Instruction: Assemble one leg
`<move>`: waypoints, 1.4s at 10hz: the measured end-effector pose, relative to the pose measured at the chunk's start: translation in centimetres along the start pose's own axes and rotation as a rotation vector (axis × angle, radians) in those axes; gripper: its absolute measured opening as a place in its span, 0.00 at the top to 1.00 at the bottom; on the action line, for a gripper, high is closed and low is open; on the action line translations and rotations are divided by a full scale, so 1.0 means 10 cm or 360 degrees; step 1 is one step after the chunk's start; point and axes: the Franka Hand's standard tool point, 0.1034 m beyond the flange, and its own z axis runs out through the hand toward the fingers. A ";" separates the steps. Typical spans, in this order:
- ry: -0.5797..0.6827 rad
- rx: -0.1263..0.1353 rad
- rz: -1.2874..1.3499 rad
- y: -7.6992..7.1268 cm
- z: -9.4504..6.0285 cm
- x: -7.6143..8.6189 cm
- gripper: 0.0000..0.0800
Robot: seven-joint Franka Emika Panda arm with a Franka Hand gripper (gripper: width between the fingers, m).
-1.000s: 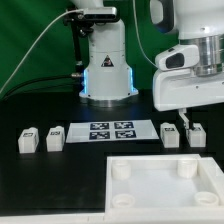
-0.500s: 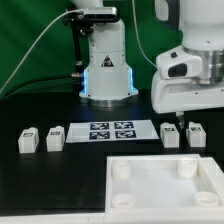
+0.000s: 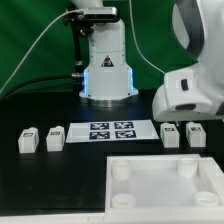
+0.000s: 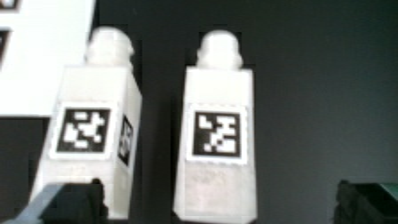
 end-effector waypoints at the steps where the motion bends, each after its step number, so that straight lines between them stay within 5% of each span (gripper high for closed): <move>1: -0.0005 0.0007 -0.0001 -0.02 0.00 0.08 0.19; 11: -0.0014 -0.0020 0.0037 -0.09 0.41 0.07 0.19; 12: -0.0015 -0.0020 0.0037 -0.09 0.41 0.07 0.36; 13: -0.0015 -0.0020 0.0037 -0.09 0.41 0.07 0.36; 14: -0.0015 -0.0020 0.0037 -0.09 0.41 0.07 0.53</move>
Offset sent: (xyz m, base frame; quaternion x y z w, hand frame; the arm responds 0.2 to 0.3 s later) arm -0.0153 0.0191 -0.0134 0.0063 -0.0270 0.0509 0.9983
